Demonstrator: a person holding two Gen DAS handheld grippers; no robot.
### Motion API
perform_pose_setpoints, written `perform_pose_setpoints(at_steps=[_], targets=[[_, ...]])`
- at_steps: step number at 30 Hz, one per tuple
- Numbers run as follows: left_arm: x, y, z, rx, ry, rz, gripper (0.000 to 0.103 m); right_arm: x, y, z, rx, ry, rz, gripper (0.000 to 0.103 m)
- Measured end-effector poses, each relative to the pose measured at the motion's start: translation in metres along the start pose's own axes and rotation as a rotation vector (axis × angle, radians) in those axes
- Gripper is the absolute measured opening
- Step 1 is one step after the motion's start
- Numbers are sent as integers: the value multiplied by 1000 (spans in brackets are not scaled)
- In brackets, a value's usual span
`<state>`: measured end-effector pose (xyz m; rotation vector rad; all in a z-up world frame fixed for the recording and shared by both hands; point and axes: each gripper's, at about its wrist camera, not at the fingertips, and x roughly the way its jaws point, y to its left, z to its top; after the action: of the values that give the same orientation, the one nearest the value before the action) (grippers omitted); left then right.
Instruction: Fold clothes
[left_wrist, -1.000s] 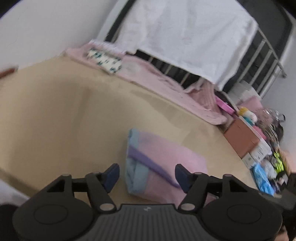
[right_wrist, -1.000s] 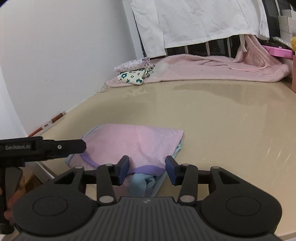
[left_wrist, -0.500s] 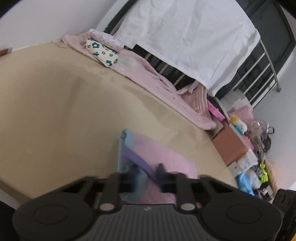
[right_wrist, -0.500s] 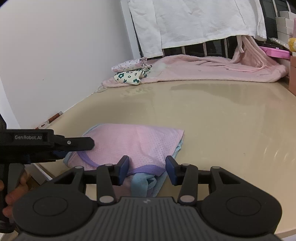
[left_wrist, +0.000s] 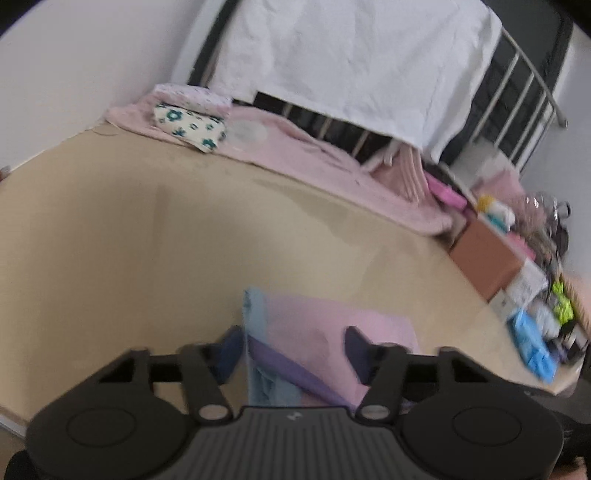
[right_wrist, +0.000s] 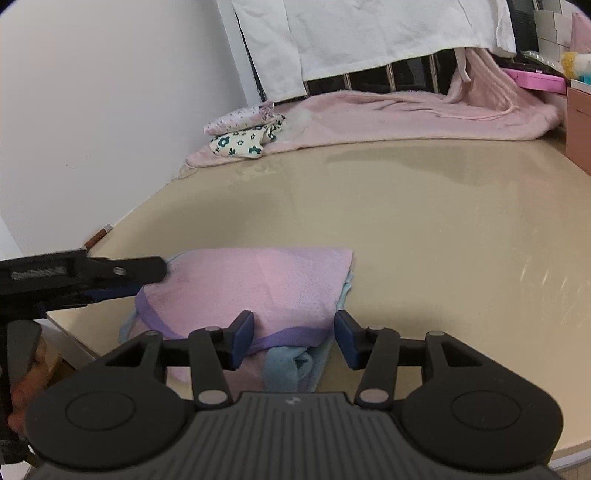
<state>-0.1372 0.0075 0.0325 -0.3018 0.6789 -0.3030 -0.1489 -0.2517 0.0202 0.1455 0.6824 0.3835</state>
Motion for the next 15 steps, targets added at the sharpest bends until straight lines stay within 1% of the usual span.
perform_pose_setpoints(at_steps=[1, 2, 4, 6, 7, 8, 9, 12, 13, 14, 15], targets=[[3, -5, -2, 37, 12, -3, 20, 1, 2, -1, -9, 0, -2, 49], [4, -9, -5, 69, 17, 7, 18, 1, 4, -2, -19, -3, -10, 49], [4, -14, -12, 115, 21, 25, 19, -1, 2, -4, -10, -4, -23, 49], [-1, -12, -11, 96, 37, 20, 29, -4, -2, -3, 20, -1, -24, 49], [-4, -10, -11, 83, 45, 19, 47, -6, -4, -2, 25, -2, -26, 49], [-6, -9, -9, 81, 54, 24, 64, -7, -4, -2, 21, -2, -29, 53], [-7, -8, -8, 88, 58, 31, 67, -7, -3, -2, 15, 0, -33, 58], [-3, -6, -6, 99, 91, 53, 66, -2, 0, -3, 10, 11, -37, 59], [0, -5, -5, 97, 107, 51, 62, 0, 1, -4, 10, 14, -38, 59], [3, -4, -5, 94, 123, 50, 54, 1, 3, -5, 11, 16, -38, 59], [4, -5, -6, 105, 125, 37, 50, 2, 4, -7, 4, 14, -40, 58]])
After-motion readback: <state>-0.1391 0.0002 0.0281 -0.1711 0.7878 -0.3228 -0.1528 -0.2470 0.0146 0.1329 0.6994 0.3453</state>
